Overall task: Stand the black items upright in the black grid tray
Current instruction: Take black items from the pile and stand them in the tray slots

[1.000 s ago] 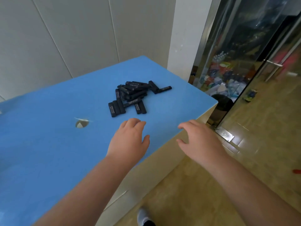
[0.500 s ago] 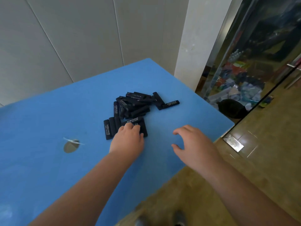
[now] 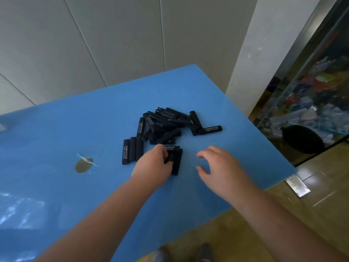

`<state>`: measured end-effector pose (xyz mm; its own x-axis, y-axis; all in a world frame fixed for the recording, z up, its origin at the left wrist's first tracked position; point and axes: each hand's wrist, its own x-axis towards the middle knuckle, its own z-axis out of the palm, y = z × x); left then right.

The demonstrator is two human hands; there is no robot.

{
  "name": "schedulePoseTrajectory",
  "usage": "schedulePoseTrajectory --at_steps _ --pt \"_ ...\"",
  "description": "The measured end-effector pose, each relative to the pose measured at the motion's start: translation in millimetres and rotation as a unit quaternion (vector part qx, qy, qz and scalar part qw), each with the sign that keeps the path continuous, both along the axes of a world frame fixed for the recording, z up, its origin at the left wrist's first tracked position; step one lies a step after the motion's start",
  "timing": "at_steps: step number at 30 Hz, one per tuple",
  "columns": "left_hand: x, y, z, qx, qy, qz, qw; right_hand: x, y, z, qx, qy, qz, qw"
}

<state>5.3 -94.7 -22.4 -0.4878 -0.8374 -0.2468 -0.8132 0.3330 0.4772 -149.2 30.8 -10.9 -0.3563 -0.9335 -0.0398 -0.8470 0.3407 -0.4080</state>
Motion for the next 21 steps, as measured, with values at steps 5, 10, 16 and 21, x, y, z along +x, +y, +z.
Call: schedulePoseTrajectory --at_steps 5,10,16,21 --pt "5 9 4 0.071 0.086 0.072 0.991 1 -11 -8 0.028 -0.027 0.027 0.999" --pt "13 14 13 0.143 0.174 0.145 0.963 18 -35 -9 0.042 -0.032 0.041 0.998" --pt "19 17 18 0.175 0.221 0.162 0.946 38 -55 -16 0.026 -0.02 0.048 0.998" --pt "23 20 21 0.179 0.223 0.168 0.943 31 -55 -14 0.044 -0.016 0.036 0.998"
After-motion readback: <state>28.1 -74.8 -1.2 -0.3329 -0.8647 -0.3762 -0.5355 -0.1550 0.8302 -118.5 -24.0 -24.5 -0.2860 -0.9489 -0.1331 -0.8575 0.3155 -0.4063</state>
